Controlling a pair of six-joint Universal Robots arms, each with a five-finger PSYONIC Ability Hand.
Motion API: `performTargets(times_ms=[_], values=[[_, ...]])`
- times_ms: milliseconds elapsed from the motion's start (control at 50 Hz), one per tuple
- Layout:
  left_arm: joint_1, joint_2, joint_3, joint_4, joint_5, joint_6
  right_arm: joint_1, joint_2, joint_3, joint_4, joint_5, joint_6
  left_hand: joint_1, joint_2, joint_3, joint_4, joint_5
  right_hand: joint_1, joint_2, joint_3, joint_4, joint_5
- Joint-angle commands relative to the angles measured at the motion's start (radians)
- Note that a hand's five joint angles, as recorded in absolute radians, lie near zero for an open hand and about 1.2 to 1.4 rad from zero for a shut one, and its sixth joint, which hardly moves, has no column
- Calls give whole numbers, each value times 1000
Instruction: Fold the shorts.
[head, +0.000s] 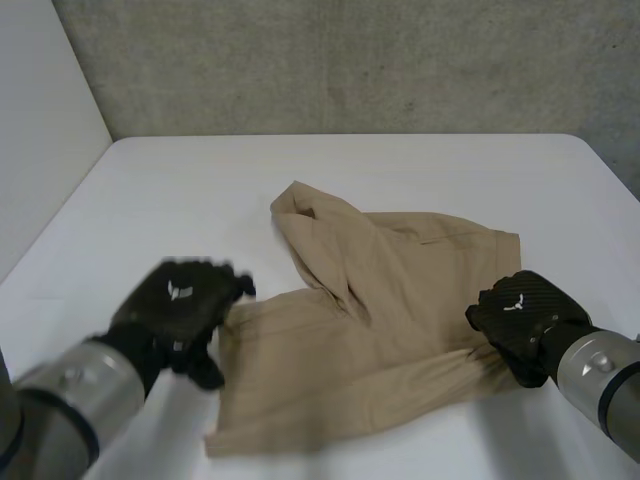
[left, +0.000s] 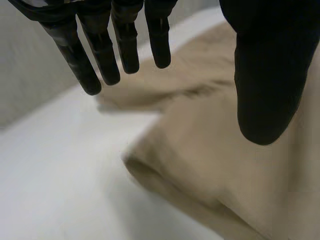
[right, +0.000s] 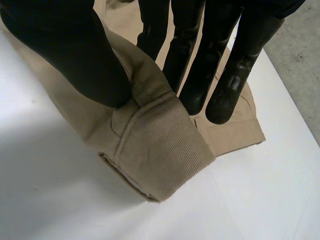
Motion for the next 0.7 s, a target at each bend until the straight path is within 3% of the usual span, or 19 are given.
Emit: performTargets(times_ms=[20,260,480,540,620,700], values=[[10,-111,187,164,58,133,10,32,15,-37,0,33,18,17,11,27,28,429,219,211,205,240],[-2,-649,622,232,101,152,13,78,36,-69,2,52,91,90,85,100,102,429,219,211,205,240],[11,-911,849,238,104,248,13,84,61,-114,6,52,214,213,208,224,225,429,219,211,205,240],[16,-955,883,238,104,253,13,84,62,-123,8,53,422,421,416,431,433,429,219,211,205,240],[41,-974,896,238,85,253,12,84,64,-135,9,64,953,952,947,962,964,429,219,211,205,240],[56,-971,886,237,21,258,7,84,62,-137,9,66,995,994,989,1004,1006,429,219,211,205,240]])
